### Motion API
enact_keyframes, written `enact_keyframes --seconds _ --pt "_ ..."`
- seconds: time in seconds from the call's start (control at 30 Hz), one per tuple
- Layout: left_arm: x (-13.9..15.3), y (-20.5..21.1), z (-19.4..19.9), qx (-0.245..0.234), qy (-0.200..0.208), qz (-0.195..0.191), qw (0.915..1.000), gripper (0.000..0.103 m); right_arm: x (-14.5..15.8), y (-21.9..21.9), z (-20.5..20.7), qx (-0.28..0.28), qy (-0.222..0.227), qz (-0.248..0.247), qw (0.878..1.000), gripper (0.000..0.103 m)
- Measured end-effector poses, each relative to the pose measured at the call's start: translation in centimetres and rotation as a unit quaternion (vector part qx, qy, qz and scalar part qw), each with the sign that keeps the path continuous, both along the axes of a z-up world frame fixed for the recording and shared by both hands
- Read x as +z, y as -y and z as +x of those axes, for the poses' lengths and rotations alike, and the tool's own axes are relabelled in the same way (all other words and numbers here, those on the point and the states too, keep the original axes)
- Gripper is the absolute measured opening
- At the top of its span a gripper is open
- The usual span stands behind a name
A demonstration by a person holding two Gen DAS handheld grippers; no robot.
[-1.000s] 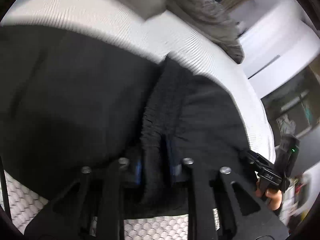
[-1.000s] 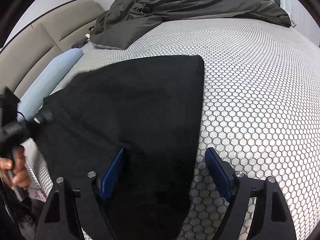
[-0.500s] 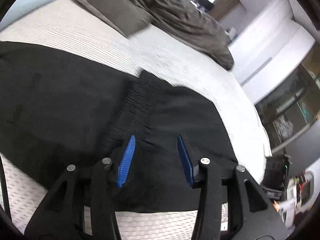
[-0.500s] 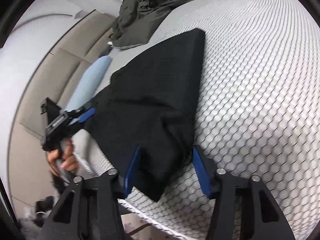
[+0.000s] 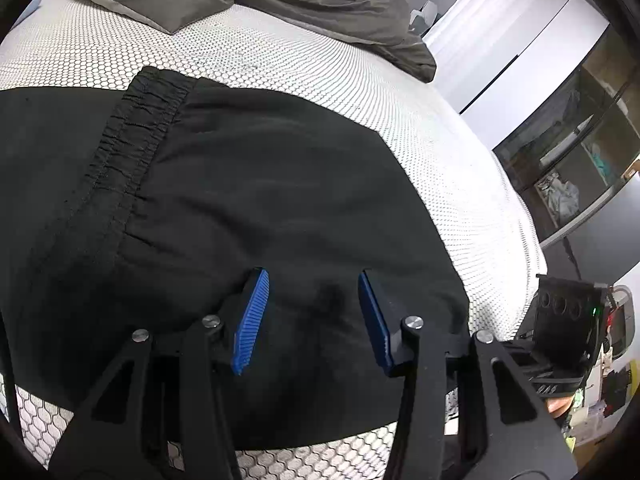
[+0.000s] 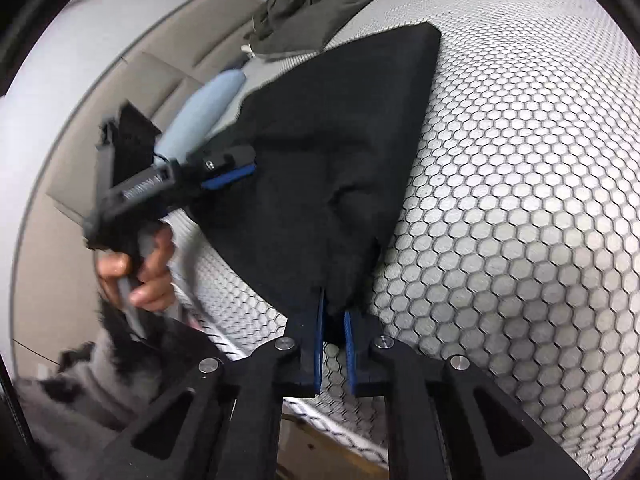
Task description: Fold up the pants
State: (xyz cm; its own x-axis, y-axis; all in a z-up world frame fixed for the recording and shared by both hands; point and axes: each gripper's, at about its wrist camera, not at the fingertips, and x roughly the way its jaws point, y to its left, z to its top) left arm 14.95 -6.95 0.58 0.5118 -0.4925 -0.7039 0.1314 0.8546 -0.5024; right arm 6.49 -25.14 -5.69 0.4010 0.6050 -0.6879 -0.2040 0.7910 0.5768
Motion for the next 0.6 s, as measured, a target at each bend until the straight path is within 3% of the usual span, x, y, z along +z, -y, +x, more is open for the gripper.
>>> enact_keyframes --seconds 0.03,0.1,0.2,0.23,0.3,0.43,0.53,0.6 --pt "0.3 0.3 -0.3 -0.004 0.004 -0.003 1.0000 0.043 0.6 0.5 -0.1 -0.007 0.005 0.010 1.000 0.022" --pt "0.2 1.2 -0.4 -0.014 0.006 -0.002 0.9999 0.043 1.6 1.2 -0.1 -0.034 0.024 0.027 0.999 0.026" --pt "-0.1 3.3 -0.4 -0.043 0.007 0.006 0.9990 0.044 1.5 1.5 1.2 -0.070 0.021 0.050 0.996 0.025" --pt "-0.3 4.1 -0.5 -0.050 0.011 0.021 0.9985 0.044 1.1 1.3 1.8 -0.083 0.014 0.045 0.995 0.018" --pt "-0.6 4.8 -0.6 -0.054 0.011 0.033 0.9979 0.045 0.3 0.5 3.1 -0.067 -0.003 0.017 0.998 0.011" --pt "-1.2 4.2 -0.3 -0.052 0.001 0.007 0.9986 0.045 0.2 -0.3 2.8 -0.021 -0.002 -0.013 1.000 0.008" --pt "-0.9 4.4 -0.3 -0.050 0.009 0.023 0.9984 0.045 0.2 -0.9 2.2 0.021 -0.005 -0.029 0.999 0.012" --pt "-0.2 5.3 -0.8 -0.066 0.024 0.023 0.9973 0.045 0.7 -0.2 2.2 0.017 -0.004 -0.024 1.000 0.018"
